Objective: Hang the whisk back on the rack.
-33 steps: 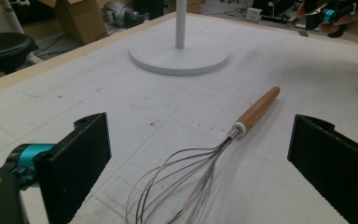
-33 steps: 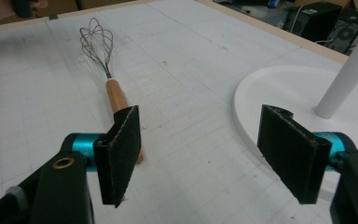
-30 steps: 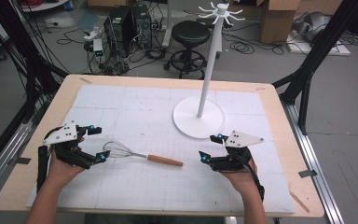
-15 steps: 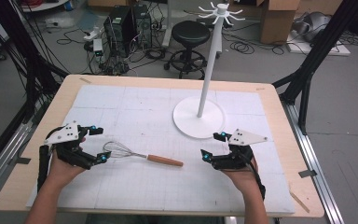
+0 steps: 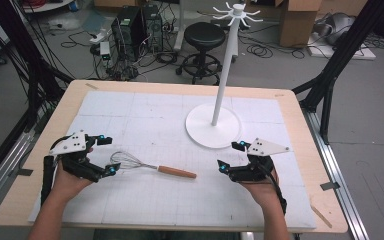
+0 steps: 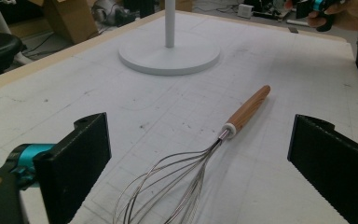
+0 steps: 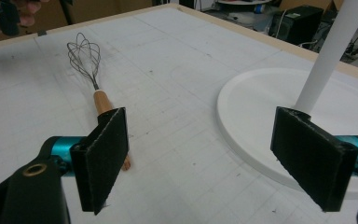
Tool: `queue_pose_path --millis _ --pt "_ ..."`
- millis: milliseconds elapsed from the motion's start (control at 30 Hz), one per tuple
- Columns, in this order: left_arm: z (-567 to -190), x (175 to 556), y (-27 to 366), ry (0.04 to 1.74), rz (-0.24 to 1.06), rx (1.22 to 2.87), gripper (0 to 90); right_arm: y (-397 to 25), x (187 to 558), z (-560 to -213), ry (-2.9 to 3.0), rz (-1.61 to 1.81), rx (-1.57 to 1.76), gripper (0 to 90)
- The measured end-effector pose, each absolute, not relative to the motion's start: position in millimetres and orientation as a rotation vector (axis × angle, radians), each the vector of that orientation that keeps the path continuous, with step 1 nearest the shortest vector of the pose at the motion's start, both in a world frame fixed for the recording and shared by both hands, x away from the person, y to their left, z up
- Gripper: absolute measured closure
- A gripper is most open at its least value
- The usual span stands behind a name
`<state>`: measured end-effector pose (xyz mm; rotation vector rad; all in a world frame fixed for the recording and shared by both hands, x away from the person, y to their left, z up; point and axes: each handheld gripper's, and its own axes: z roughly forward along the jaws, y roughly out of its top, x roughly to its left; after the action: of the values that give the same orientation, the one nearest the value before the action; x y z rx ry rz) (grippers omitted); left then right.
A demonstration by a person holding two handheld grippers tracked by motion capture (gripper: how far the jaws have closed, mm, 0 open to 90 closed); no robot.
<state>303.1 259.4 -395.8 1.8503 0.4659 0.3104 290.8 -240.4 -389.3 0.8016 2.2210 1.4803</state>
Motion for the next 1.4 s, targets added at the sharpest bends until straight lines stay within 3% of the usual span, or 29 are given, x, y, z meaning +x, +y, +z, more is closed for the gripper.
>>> queue_pose_path --millis 233,567,733,1400 --pt "-388.2 300.4 243.6 0.423 0.299 1.892 6.5 -242.2 289.6 -385.8 2.215 1.473 0.787 18.3" --pt "-382.8 311.4 185.7 0.335 0.238 2.035 6.5 -249.4 288.5 -385.0 2.197 1.482 0.818 18.3" --pt "-378.7 319.1 163.3 0.278 0.188 2.103 15.1 -247.9 289.5 -385.6 2.204 1.476 0.809 18.3" --pt "-407.9 347.3 96.0 0.240 0.112 2.419 27.8 -245.3 291.2 -386.9 2.213 1.469 0.802 18.3"
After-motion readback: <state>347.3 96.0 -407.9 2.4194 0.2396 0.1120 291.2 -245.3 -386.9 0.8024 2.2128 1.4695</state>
